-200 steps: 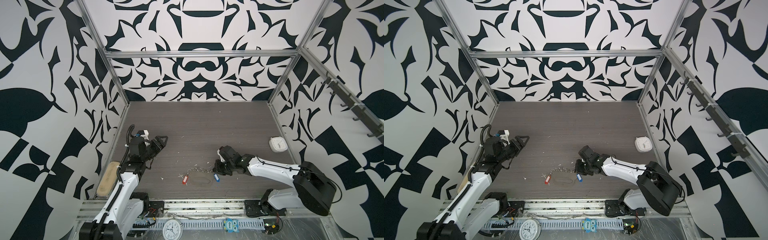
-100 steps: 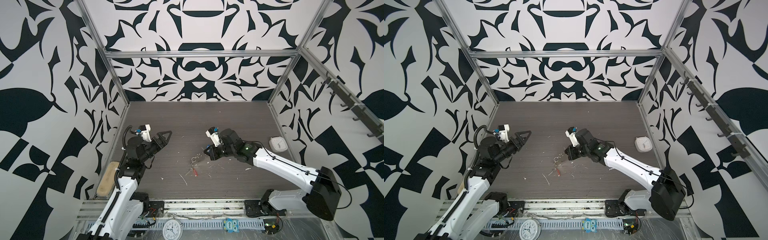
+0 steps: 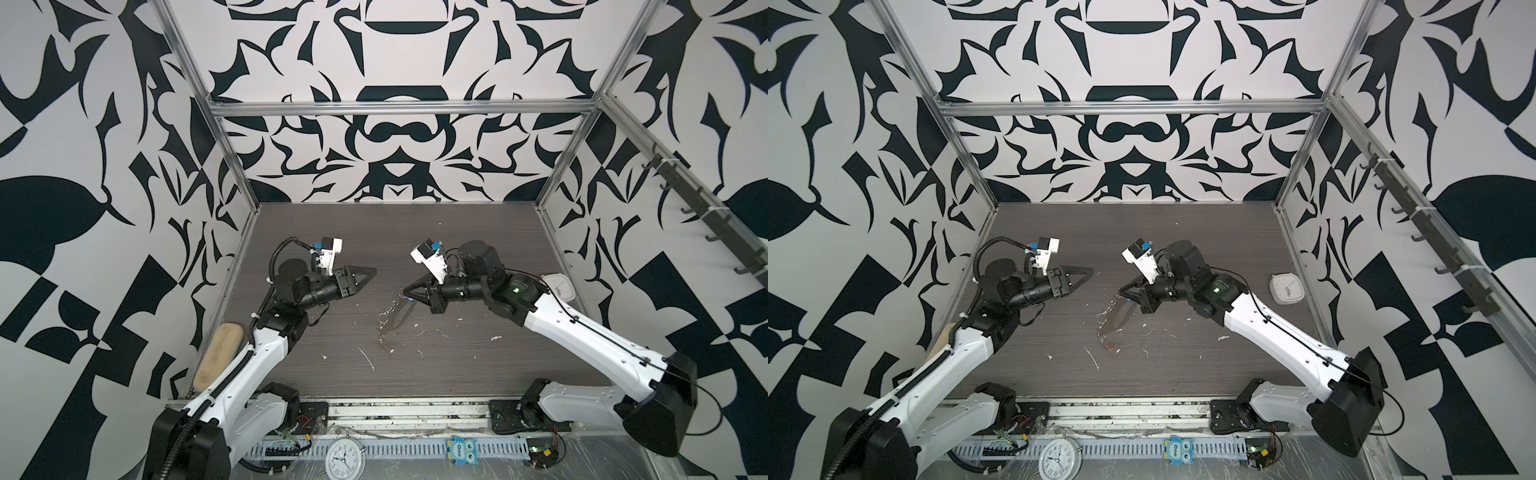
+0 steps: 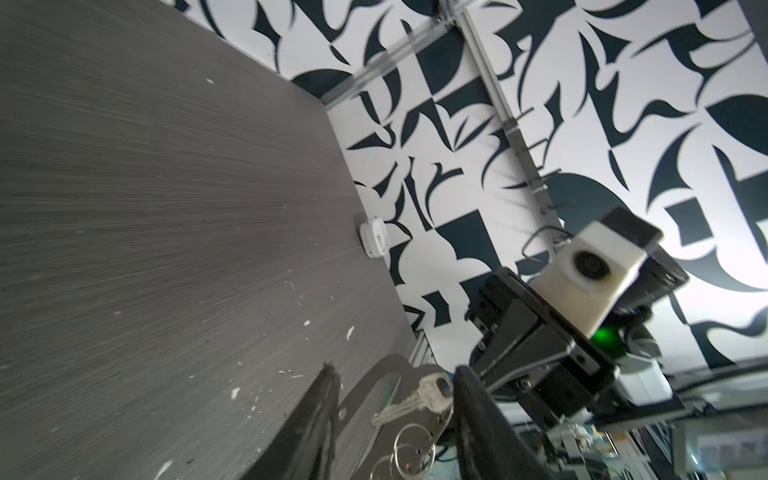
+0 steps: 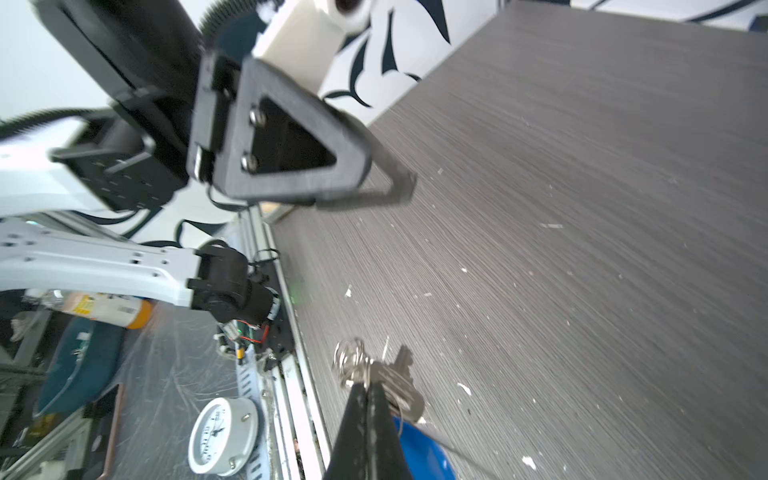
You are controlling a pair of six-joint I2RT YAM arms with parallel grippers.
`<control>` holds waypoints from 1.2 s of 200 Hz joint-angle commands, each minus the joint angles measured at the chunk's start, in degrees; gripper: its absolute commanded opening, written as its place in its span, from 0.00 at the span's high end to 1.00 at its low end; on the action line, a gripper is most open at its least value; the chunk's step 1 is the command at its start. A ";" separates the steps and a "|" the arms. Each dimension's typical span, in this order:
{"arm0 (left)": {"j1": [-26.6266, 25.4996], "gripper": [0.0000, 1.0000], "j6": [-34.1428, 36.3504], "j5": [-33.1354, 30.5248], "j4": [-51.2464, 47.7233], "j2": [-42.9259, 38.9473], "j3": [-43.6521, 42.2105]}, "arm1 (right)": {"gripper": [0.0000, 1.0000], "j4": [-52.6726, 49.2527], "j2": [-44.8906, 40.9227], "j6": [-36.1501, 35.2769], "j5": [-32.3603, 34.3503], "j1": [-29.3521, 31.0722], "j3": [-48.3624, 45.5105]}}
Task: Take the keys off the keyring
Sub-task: 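Raise the keyring bundle with the right gripper while the left gripper reaches toward it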
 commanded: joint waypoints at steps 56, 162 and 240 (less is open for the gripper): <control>-8.21 0.65 9.36 5.27 1.25 0.53 5.86 | 1.00 6.25 0.43 -0.98 -15.52 -2.61 3.21; -11.74 0.70 19.51 1.24 -13.88 -0.72 9.71 | 1.00 7.62 -0.59 0.69 -14.29 -3.91 2.93; -12.16 0.64 20.84 -0.06 -14.84 -0.65 10.48 | 1.00 7.57 -0.68 1.02 -14.51 -3.90 2.57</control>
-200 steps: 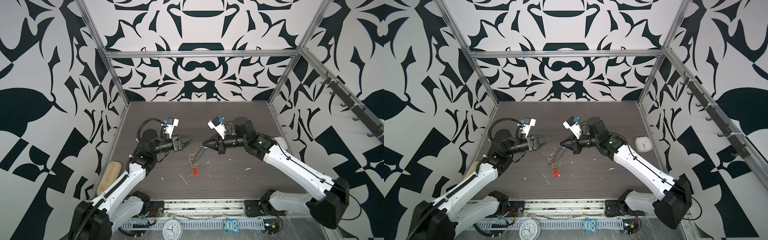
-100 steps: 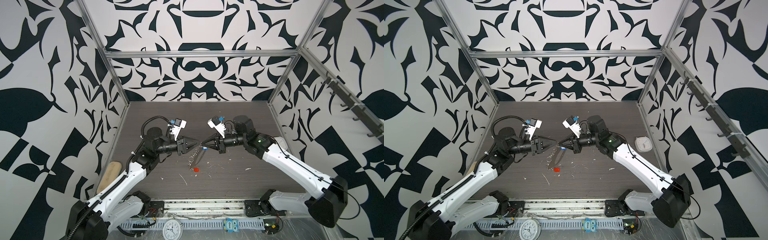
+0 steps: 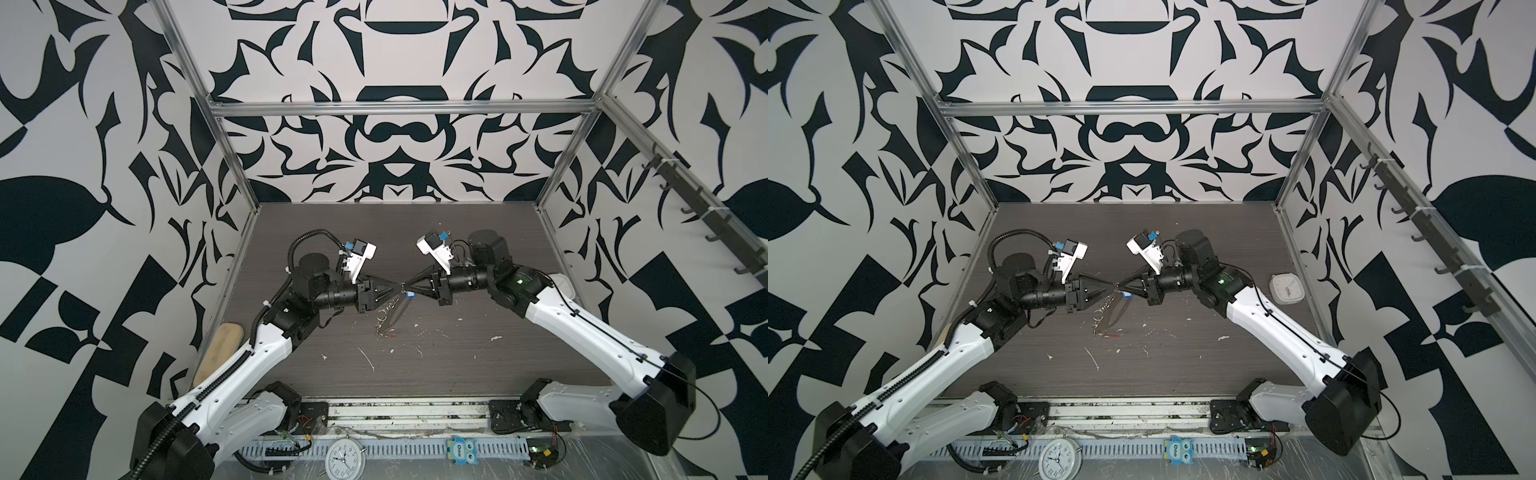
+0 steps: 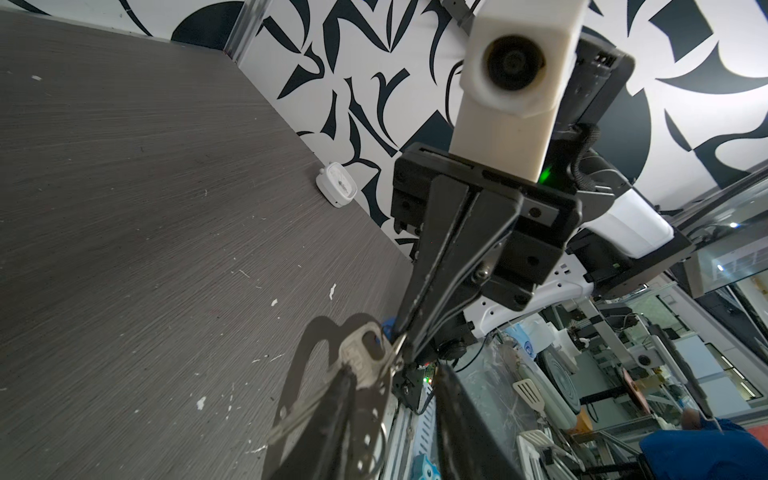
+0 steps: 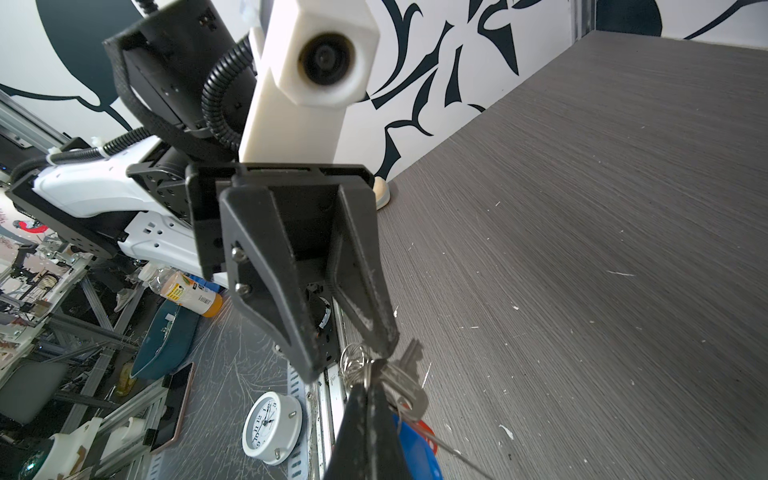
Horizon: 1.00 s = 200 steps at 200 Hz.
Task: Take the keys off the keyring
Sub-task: 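Raise the keyring bundle with the right gripper while the left gripper reaches toward it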
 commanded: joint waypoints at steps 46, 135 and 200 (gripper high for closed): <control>-1.28 0.71 1.37 0.11 0.27 0.57 2.17 | 1.00 4.46 -1.59 1.43 -1.60 0.02 1.61; -1.81 0.87 1.46 -1.10 1.34 0.36 2.65 | 1.00 5.67 -1.42 2.78 -1.72 0.01 0.80; -1.81 0.77 1.72 -1.49 1.35 -0.74 2.98 | 1.00 6.20 -1.53 3.13 -3.66 0.00 0.36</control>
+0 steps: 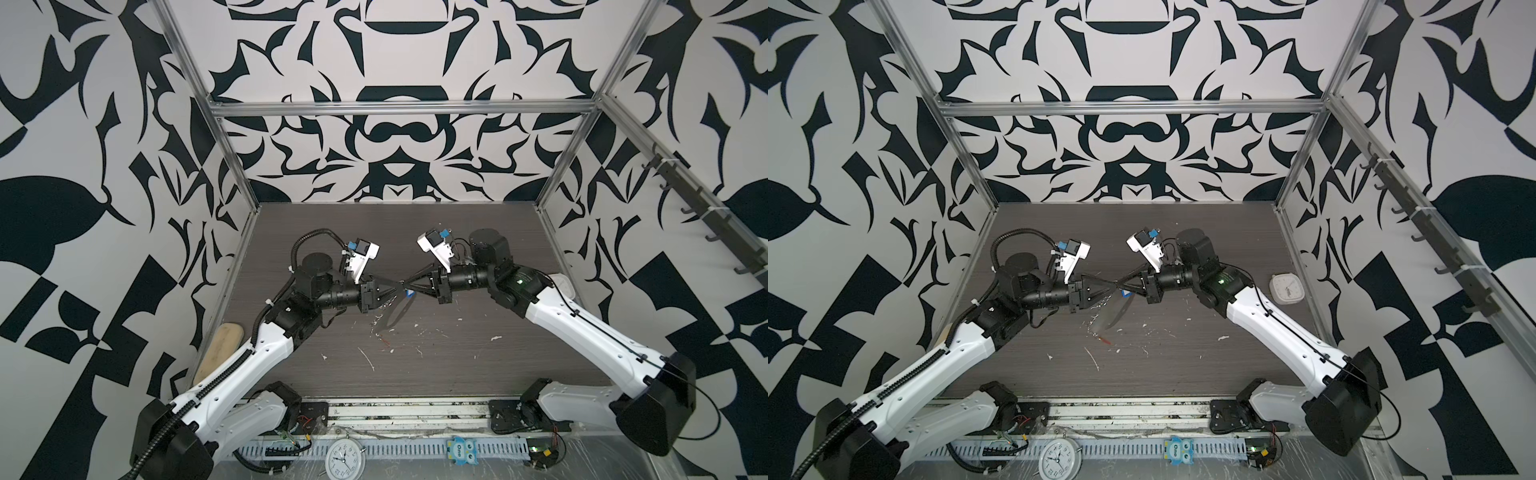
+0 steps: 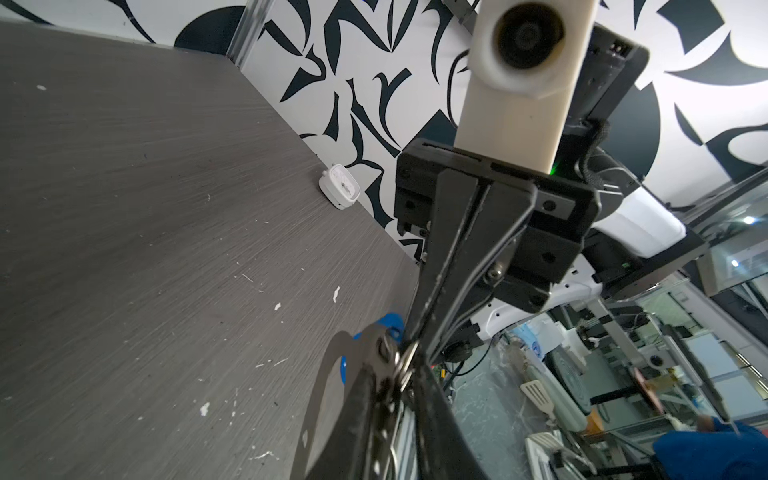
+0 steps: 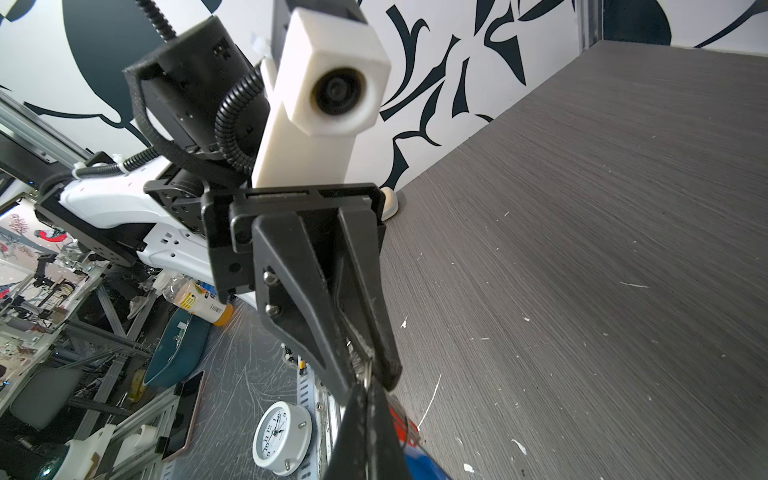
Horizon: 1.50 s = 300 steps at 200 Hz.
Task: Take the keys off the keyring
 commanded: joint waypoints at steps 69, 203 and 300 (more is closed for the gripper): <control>-0.43 0.92 0.61 0.63 1.68 -0.89 2.51 | 1.00 2.81 -1.33 -0.07 -2.24 0.06 0.23; -5.26 1.00 9.21 -15.69 -12.01 -4.80 7.26 | 0.66 6.91 -14.07 7.76 18.61 0.01 -5.30; -13.26 1.00 17.59 -29.53 -24.75 -2.61 15.41 | 0.54 8.93 -15.89 4.34 10.55 0.06 -9.43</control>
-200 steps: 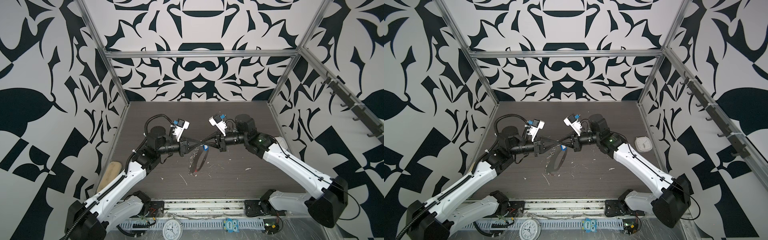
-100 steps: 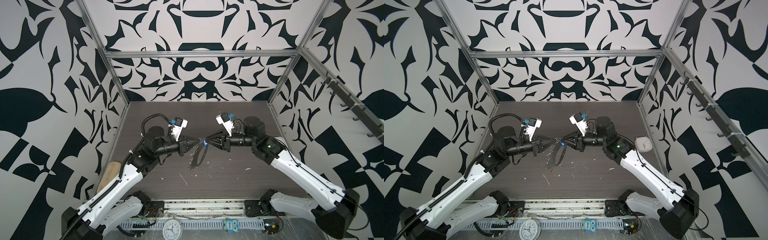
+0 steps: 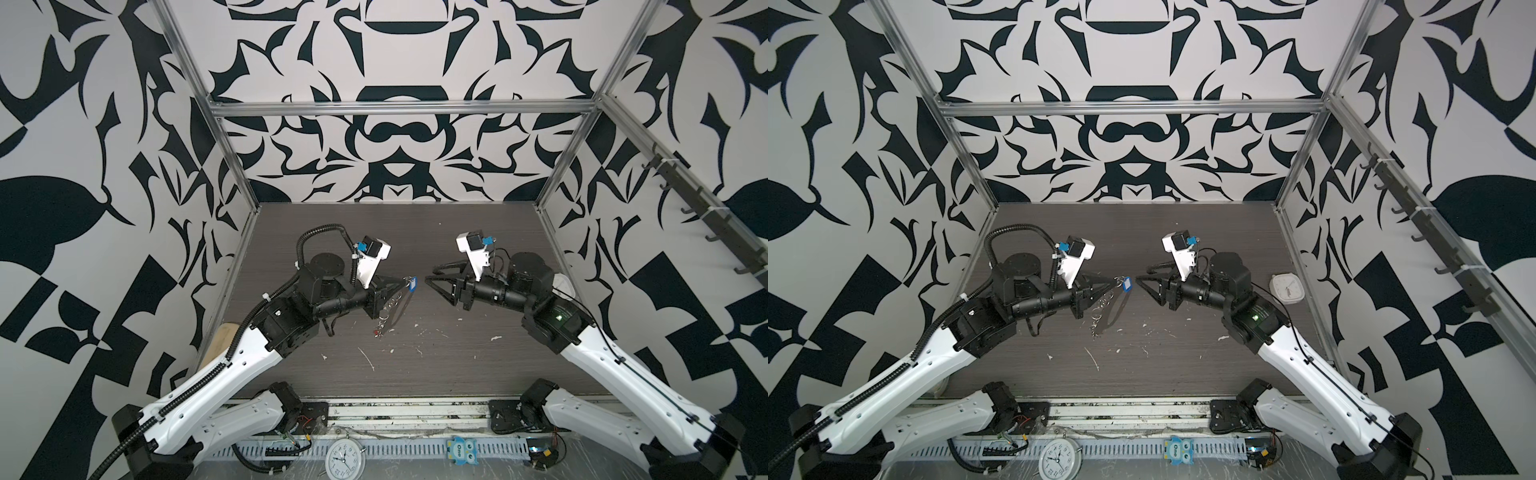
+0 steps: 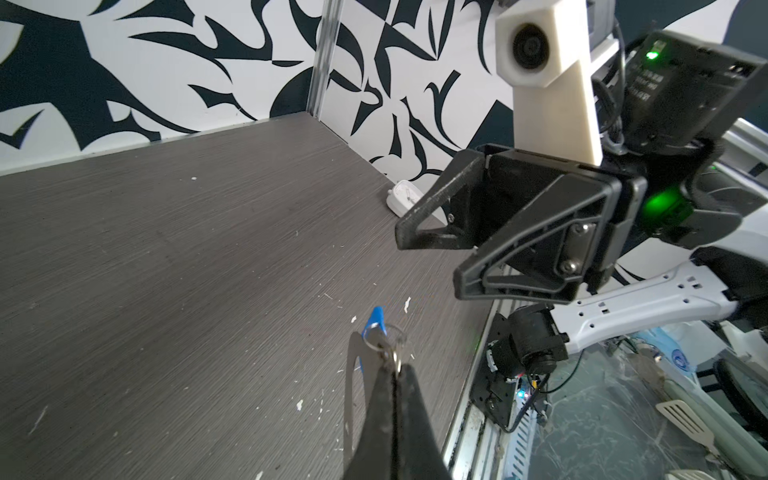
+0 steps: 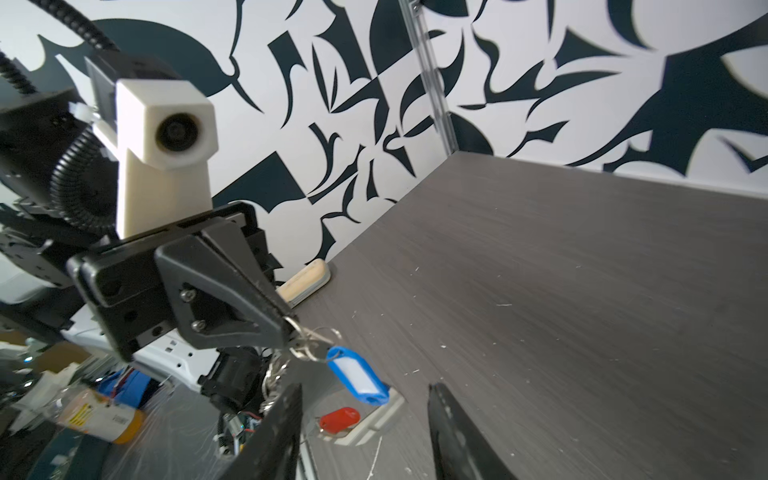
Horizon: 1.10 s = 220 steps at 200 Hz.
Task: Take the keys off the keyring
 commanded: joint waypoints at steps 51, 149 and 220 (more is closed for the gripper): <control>-0.33 1.00 2.15 1.08 -2.16 -1.21 0.86 | 0.64 5.90 5.31 -1.62 -15.99 0.33 4.46; -0.33 1.00 2.25 2.51 -2.16 -3.06 0.10 | 0.56 -0.99 7.39 -6.80 -11.98 0.46 6.52; -0.33 1.00 1.38 2.94 -1.45 -3.54 0.24 | 0.55 -6.92 9.40 -11.77 -7.61 3.80 9.28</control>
